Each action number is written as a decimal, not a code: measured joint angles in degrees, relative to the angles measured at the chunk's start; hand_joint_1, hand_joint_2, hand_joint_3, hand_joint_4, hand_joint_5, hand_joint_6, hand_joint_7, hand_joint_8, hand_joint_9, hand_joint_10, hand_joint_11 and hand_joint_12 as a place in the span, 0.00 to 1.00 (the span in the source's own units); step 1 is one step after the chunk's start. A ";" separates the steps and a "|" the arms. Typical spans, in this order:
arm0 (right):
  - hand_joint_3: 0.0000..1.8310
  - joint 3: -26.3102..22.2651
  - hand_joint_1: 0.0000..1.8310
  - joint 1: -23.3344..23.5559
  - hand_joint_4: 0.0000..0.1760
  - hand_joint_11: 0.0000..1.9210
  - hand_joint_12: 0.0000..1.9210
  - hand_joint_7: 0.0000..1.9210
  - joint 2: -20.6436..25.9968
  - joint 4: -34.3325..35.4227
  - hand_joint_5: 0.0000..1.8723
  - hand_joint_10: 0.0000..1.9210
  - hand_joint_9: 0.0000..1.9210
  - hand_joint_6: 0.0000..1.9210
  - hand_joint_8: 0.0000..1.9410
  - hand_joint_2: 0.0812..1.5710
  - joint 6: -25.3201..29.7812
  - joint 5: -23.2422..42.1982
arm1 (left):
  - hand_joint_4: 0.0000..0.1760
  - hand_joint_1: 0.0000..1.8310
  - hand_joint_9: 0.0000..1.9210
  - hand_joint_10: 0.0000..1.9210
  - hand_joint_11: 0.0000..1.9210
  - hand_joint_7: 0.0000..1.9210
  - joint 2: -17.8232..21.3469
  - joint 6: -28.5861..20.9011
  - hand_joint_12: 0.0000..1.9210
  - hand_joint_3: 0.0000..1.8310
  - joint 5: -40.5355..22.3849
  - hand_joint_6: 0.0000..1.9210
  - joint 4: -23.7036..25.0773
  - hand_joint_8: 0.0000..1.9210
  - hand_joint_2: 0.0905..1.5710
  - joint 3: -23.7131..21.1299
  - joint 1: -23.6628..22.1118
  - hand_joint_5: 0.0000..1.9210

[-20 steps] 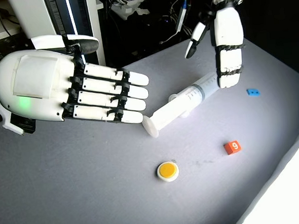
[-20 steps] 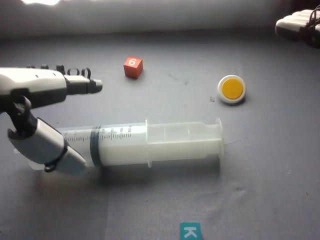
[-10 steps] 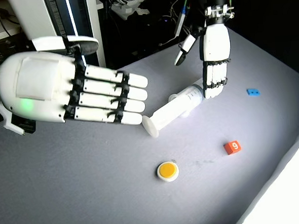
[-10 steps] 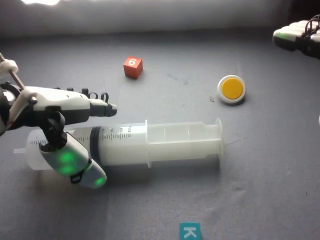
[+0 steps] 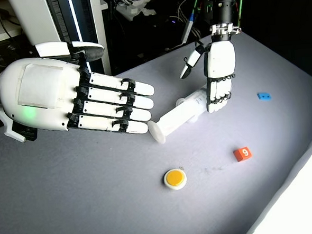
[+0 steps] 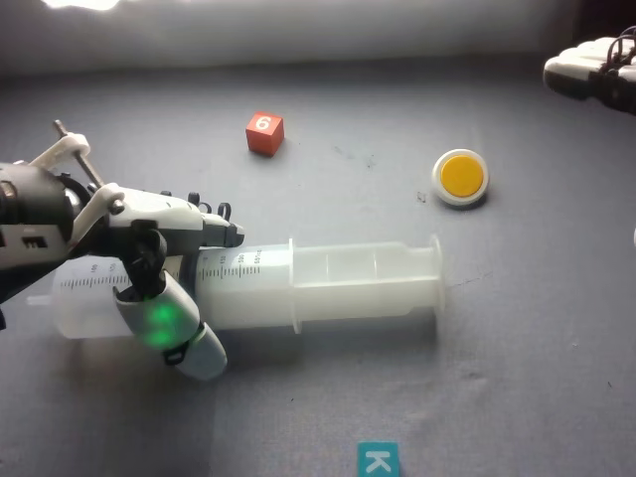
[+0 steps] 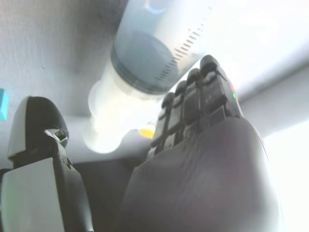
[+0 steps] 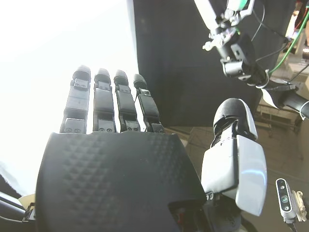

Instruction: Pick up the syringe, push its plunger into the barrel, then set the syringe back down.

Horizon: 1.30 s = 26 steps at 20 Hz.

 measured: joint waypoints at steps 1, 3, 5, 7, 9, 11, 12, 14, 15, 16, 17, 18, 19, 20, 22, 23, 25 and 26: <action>0.00 0.00 0.00 0.00 0.00 0.00 0.00 0.00 0.00 0.00 0.01 0.00 0.00 0.00 0.00 0.66 -0.04 0.13 | 0.00 0.49 0.00 0.00 0.00 0.00 -0.42 0.02 0.07 0.00 0.37 0.00 0.00 0.00 0.58 0.52 0.00 0.00; 0.00 0.07 0.00 0.00 0.00 0.00 0.00 0.01 -0.07 0.02 0.01 0.00 0.00 0.00 0.00 0.65 -0.52 0.15 | 0.00 0.52 0.00 0.00 0.00 0.00 -1.44 0.04 0.07 0.00 1.05 0.00 0.00 0.00 0.58 1.60 0.20 0.00; 0.00 0.07 0.00 0.00 0.00 0.00 0.00 0.00 -0.42 0.04 0.01 0.00 0.00 0.00 0.00 0.66 -0.66 0.15 | 0.00 0.49 0.00 0.00 0.00 0.00 -2.25 0.00 0.07 0.01 1.11 0.00 -0.04 0.00 0.59 2.23 0.83 0.00; 0.00 0.07 0.00 0.00 0.00 0.00 0.00 0.01 -0.42 -0.04 0.01 0.00 0.00 0.00 0.00 0.66 -0.68 0.15 | 0.00 0.49 0.01 0.00 0.00 0.00 -3.08 -0.04 0.13 0.00 1.07 0.00 -0.02 0.00 0.59 3.10 1.55 0.00; 0.00 0.07 0.00 0.00 0.00 0.01 0.00 0.02 -0.42 0.50 0.02 0.00 0.01 0.01 0.01 0.66 -0.68 0.13 | 0.00 0.51 0.01 0.00 0.00 0.01 -4.07 -0.04 0.14 0.00 0.79 0.00 0.11 0.00 0.59 4.33 2.36 0.01; 0.00 0.07 0.00 0.00 0.00 0.01 0.00 0.02 -0.42 1.14 0.02 0.00 0.01 0.00 0.01 0.66 -0.68 0.20 | 0.00 0.52 0.03 0.01 0.00 0.02 -4.70 0.02 0.22 0.00 -0.07 0.00 0.59 0.00 0.59 5.40 3.10 0.01; 0.00 0.07 0.00 0.02 0.00 0.01 0.00 0.02 -0.42 1.20 0.02 0.00 0.01 0.00 0.01 0.66 -0.68 0.26 | 0.00 0.52 0.03 0.01 0.00 0.02 -4.76 0.04 0.22 0.00 -0.09 0.00 0.57 0.00 0.59 5.51 3.10 0.01; 0.00 0.07 0.00 0.00 0.00 0.00 0.00 0.02 -0.48 1.53 0.02 0.00 0.01 0.00 0.00 0.67 -0.66 0.31 | 0.00 0.50 0.04 0.01 0.00 0.03 -5.22 0.07 0.25 0.00 -0.20 0.00 0.76 0.00 0.60 5.86 3.10 0.01; 0.00 0.07 0.00 0.00 0.00 0.01 0.01 0.03 -0.52 1.75 0.03 0.00 0.02 0.01 0.01 0.67 -0.66 0.33 | 0.00 0.51 0.05 0.01 0.00 0.04 -5.42 0.17 0.30 0.00 -0.17 0.00 1.01 0.00 0.60 5.97 3.10 0.03; 0.00 0.07 0.00 0.00 0.00 0.01 0.00 0.03 -0.55 1.75 0.03 0.00 0.01 0.00 0.00 0.66 -0.68 0.33 | 0.00 0.51 0.06 0.01 0.00 0.05 -5.42 0.17 0.32 0.00 -0.44 0.00 1.05 0.00 0.60 6.10 3.34 0.04; 0.00 0.07 0.00 0.00 0.00 0.01 0.00 0.02 -0.55 1.79 0.02 0.00 0.01 0.00 0.00 0.65 -0.68 0.33 | 0.00 0.47 0.09 0.02 0.00 0.08 -5.42 0.17 0.39 0.01 -0.79 0.01 0.98 0.01 0.64 6.36 3.58 0.05; 0.00 0.07 0.00 0.00 0.00 0.01 0.01 0.03 -0.55 1.84 0.03 0.00 0.02 0.00 0.00 0.66 -0.68 0.33 | 0.00 0.47 0.16 0.03 0.00 0.16 -5.42 0.17 0.51 0.01 -1.20 0.01 1.03 0.01 0.67 6.43 3.67 0.11; 0.00 0.07 0.00 0.00 0.00 0.01 0.01 0.03 -0.59 1.84 0.03 0.00 0.02 0.00 0.00 0.66 -0.68 0.33 | 0.00 0.56 0.27 0.06 0.00 0.29 -5.44 0.13 0.66 0.02 -1.51 0.04 1.11 0.03 0.72 6.45 3.89 0.22; 0.00 0.07 0.00 0.00 0.00 0.01 0.01 0.02 -0.61 1.73 0.02 0.00 0.01 0.00 0.00 0.66 -0.68 0.35 | 0.00 0.64 0.41 0.17 0.09 0.45 -5.70 0.04 0.75 0.01 -2.12 0.04 1.77 0.05 0.73 6.69 3.98 0.38; 0.00 0.07 0.00 0.00 0.00 0.00 0.00 0.02 -0.87 1.77 0.02 0.00 0.01 0.00 0.00 0.66 -0.68 0.59 | 0.00 0.72 0.39 0.66 0.20 0.45 -5.70 0.37 0.78 0.00 -3.65 0.64 2.95 0.52 0.75 7.37 3.98 0.42; 0.00 0.07 0.00 0.00 0.00 0.01 0.01 0.02 -0.90 1.75 0.03 0.00 0.01 0.00 0.00 0.67 -0.68 0.59 | 0.00 0.74 0.42 0.72 0.23 0.50 -5.70 0.04 0.78 0.00 -4.07 0.67 2.58 0.47 0.73 7.32 3.98 0.39; 0.00 0.07 0.00 0.00 0.00 0.02 0.01 0.03 -0.90 1.97 0.04 0.00 0.02 0.01 0.00 0.66 -0.68 0.74 | 0.00 0.74 0.42 0.72 0.24 0.50 -5.84 -0.15 0.76 0.00 -4.31 0.69 1.75 0.46 0.73 7.17 4.00 0.39; 0.00 0.07 0.00 0.00 0.00 0.01 0.01 0.02 -0.94 1.99 0.02 0.00 0.01 0.00 0.00 0.67 -0.66 0.76 | 0.00 0.74 0.41 0.74 0.21 0.50 -5.99 -0.24 0.80 0.00 -4.22 0.69 1.44 0.48 0.73 7.08 4.00 0.38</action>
